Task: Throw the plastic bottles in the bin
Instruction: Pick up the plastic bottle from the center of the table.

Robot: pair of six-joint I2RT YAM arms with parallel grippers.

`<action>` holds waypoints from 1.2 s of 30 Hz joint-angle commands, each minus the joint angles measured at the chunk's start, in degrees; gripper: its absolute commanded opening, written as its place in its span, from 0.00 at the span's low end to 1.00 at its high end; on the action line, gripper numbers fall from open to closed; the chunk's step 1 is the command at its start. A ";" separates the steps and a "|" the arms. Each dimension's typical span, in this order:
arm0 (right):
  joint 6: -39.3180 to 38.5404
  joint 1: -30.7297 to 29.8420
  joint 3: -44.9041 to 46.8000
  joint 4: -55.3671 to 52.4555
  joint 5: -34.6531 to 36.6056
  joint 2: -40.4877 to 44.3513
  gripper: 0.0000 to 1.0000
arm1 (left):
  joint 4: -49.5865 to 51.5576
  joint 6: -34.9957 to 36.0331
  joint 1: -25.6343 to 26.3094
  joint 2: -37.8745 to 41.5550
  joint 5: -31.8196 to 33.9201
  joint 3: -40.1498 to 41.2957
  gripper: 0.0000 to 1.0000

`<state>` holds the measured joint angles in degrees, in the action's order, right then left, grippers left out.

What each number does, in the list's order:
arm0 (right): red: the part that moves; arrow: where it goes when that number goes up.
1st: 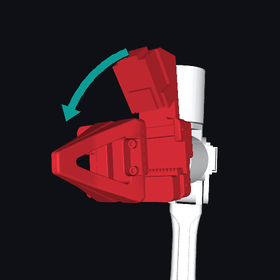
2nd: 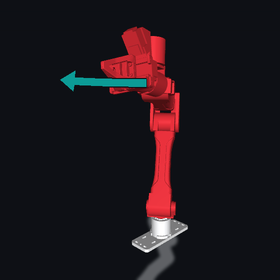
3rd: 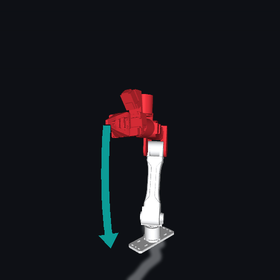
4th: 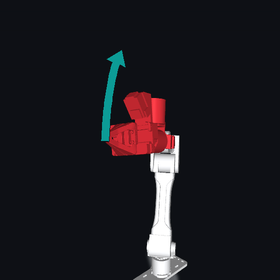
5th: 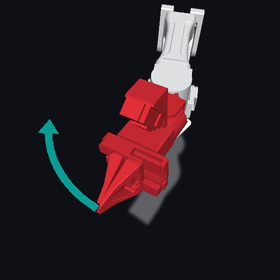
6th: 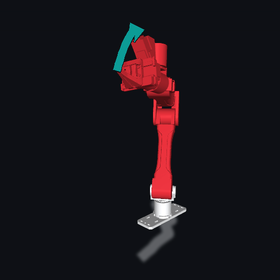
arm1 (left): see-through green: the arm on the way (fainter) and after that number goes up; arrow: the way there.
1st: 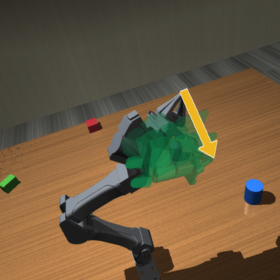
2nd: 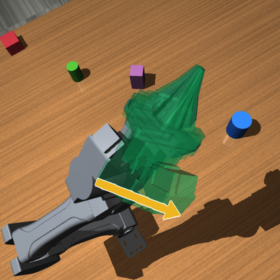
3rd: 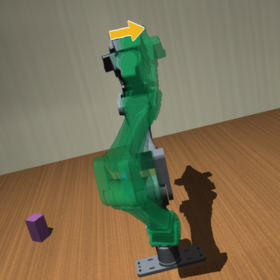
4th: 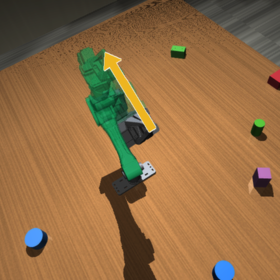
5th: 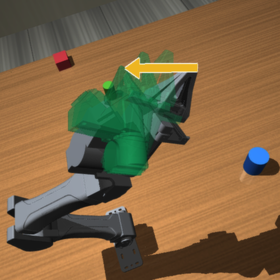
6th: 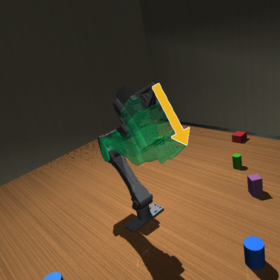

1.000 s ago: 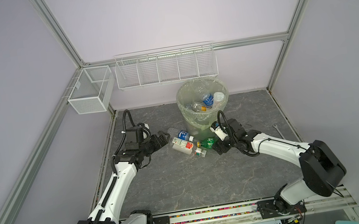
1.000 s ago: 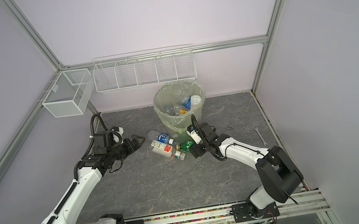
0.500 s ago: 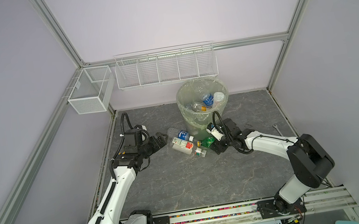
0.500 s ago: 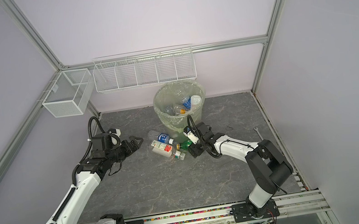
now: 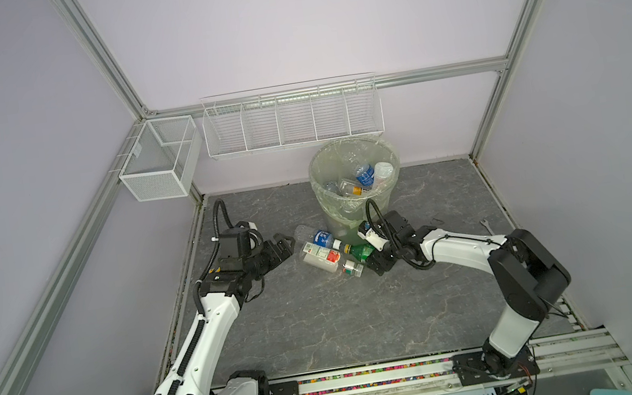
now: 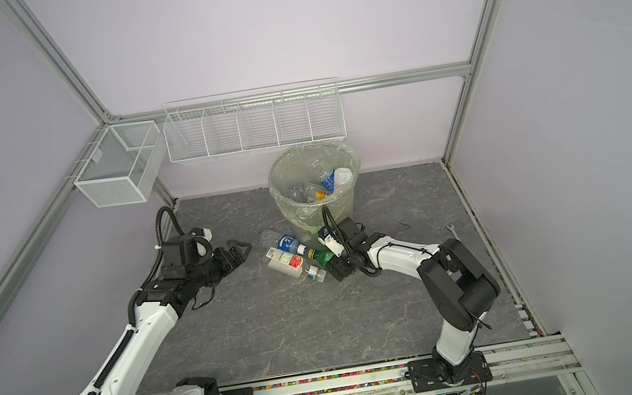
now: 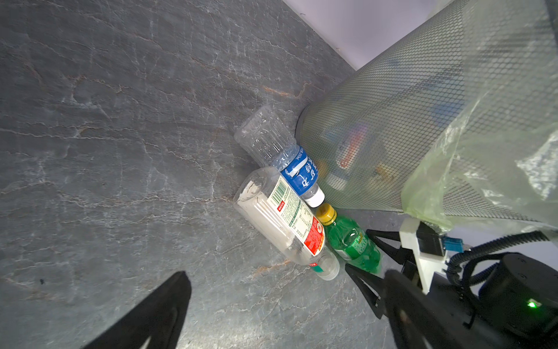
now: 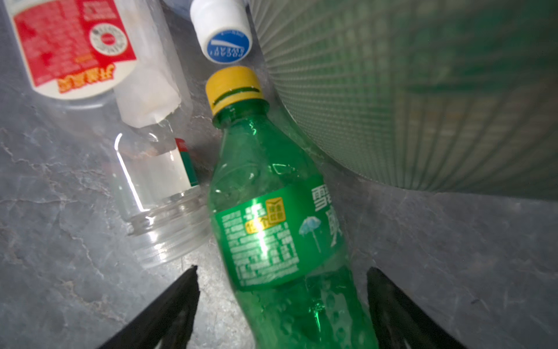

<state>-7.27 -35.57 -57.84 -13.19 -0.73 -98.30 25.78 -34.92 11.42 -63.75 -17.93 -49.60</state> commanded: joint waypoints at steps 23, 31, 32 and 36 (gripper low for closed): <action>9.77 -6.63 3.90 -3.71 7.06 2.53 0.82 | -2.35 -1.75 -0.61 1.08 -0.65 0.09 0.99; 10.59 -6.67 5.03 -3.21 7.56 4.87 0.66 | -1.34 -1.91 -0.61 3.42 0.05 1.09 0.99; 10.65 -6.69 5.56 -3.03 7.67 5.50 0.65 | -1.33 -1.91 -0.65 3.62 0.23 1.22 0.99; 11.30 -6.62 7.11 -3.02 8.02 8.54 0.63 | -1.36 -2.02 -0.61 3.88 0.24 1.19 0.99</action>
<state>3.07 -41.89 -52.07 -16.91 6.46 -92.64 24.27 -36.47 11.25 -60.66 -17.96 -49.17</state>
